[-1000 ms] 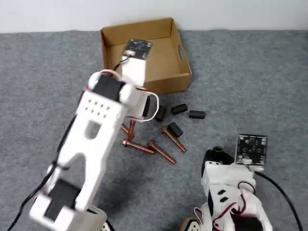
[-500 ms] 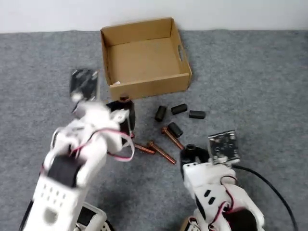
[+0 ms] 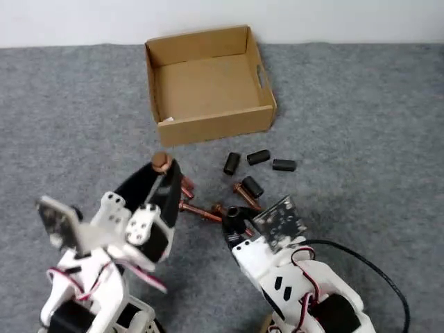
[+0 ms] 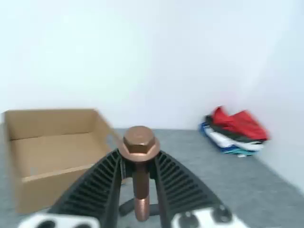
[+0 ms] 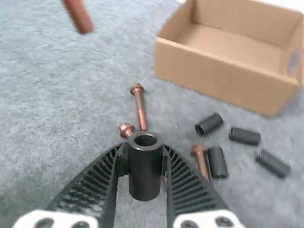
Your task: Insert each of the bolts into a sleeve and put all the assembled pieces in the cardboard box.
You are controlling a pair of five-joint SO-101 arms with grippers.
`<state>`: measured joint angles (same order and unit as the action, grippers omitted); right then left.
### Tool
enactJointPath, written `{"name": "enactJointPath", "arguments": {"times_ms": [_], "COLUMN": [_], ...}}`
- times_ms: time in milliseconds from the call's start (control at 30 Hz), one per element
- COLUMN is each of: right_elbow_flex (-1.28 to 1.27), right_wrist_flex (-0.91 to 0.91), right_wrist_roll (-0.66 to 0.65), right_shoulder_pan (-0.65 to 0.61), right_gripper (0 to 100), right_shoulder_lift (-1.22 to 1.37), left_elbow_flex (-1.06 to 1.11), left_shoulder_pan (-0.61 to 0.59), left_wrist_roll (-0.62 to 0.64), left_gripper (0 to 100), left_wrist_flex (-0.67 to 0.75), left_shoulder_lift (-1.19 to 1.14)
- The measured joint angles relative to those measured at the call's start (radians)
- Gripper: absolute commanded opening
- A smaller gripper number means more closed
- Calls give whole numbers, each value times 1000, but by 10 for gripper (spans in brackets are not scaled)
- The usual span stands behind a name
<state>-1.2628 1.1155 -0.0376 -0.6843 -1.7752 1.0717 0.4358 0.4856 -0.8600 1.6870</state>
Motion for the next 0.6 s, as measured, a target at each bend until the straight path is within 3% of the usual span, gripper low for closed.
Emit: {"name": "enactJointPath", "arguments": {"times_ms": [133,233,600], "right_elbow_flex": [-32,-48,-48], "right_wrist_flex": [-46,-104,-152], "right_wrist_roll": [-69,-117,-189], "right_shoulder_pan": [-43,-49,-49], "right_gripper": [10,10,10], "right_shoulder_lift": [0,0,0], "left_elbow_flex": [21,44,92], "left_shoulder_pan": [124,186,181], "left_wrist_roll": [127,157,164], "left_gripper": [5,5,5], "left_wrist_flex": [0,3,3], "left_shoulder_lift": [83,77,91]}}
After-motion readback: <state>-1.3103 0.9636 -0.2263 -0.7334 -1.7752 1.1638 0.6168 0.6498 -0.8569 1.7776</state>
